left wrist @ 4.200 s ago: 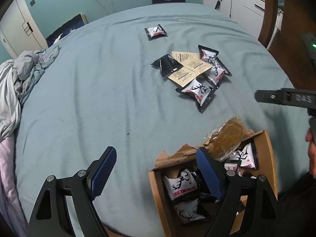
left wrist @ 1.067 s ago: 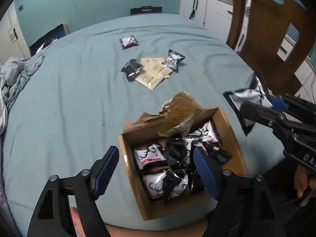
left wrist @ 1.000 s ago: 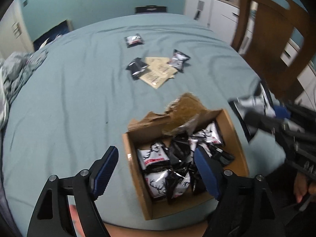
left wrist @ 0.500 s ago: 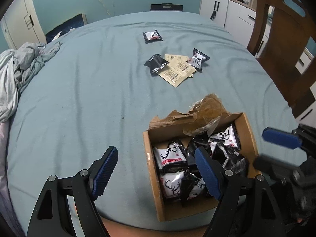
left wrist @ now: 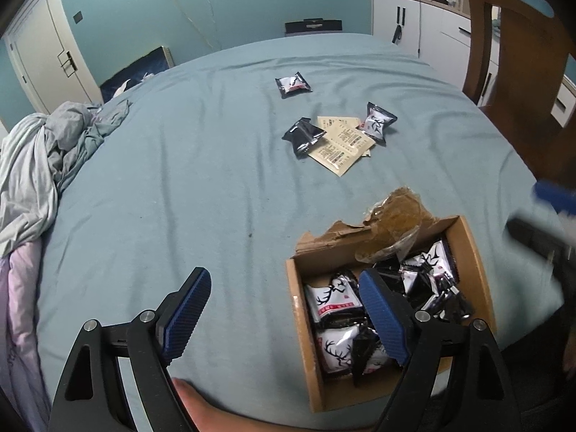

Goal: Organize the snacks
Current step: 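Open both tools over the box to drop the packets, then grasp a white deer packet with the right tool while the left tool grasps a black packet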

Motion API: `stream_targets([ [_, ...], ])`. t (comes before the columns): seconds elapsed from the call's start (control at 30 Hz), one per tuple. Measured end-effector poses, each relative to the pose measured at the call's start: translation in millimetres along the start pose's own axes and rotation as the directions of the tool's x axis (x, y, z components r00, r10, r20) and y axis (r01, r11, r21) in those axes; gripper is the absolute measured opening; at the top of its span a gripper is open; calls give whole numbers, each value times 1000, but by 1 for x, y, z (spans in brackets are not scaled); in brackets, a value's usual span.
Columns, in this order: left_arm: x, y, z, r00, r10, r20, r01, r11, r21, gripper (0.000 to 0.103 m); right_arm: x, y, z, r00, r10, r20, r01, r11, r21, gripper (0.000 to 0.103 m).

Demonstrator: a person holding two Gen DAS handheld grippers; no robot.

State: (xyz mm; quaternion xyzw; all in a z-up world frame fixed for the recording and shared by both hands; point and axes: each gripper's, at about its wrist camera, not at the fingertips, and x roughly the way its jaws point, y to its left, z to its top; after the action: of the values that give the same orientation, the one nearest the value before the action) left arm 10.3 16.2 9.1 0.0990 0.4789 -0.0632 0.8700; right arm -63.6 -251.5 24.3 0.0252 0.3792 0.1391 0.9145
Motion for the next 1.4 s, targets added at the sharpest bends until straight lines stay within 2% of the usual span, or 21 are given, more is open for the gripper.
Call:
stream_targets([
  [0.1, 0, -2, 1, 1000, 4, 4, -4, 1000, 12, 87, -20, 0, 4, 983, -147, 107, 147, 989, 11, 85],
  [0.17, 0, -3, 2, 1000, 6, 9, -6, 1000, 19, 87, -30, -7, 4, 979, -131, 158, 125, 991, 46, 85],
  [0.23, 0, -3, 3, 1000, 3, 10, -3, 1000, 22, 87, -34, -19, 5, 978, -114, 173, 95, 989, 114, 85],
  [0.37, 4, -3, 5, 1000, -10, 3, 10, 1000, 16, 88, -29, -42, 7, 987, -68, 144, 37, 977, 211, 85],
  [0.47, 7, -3, 8, 1000, -17, -3, 17, 1000, 9, 88, -20, -55, 16, 990, -70, 120, 41, 972, 233, 82],
  [0.53, 8, -3, 9, 1000, -17, -7, 17, 1000, 7, 88, -11, -60, 26, 986, -130, 105, 107, 975, 195, 77],
  [0.6, 10, -3, 10, 1000, -20, -10, 20, 1000, 5, 88, -5, -55, 37, 981, -172, 89, 159, 977, 139, 76],
  [0.73, 16, -3, 12, 999, -26, -27, 26, 1000, 0, 88, 24, -42, 57, 976, -211, 54, 208, 976, 55, 76],
  [0.87, 20, 0, 12, 998, -40, -47, 39, 999, -16, 88, 47, -36, 72, 954, -296, 53, 295, 955, 19, 76],
  [1.13, 29, 3, 17, 996, -54, -65, 51, 998, -38, 88, 99, -45, 92, 975, -222, -4, 222, 973, 64, 76],
  [1.4, 33, 10, 21, 994, -86, -73, 82, 994, -67, 88, 141, -43, 108, 980, -193, -37, 194, 981, 1, 76],
])
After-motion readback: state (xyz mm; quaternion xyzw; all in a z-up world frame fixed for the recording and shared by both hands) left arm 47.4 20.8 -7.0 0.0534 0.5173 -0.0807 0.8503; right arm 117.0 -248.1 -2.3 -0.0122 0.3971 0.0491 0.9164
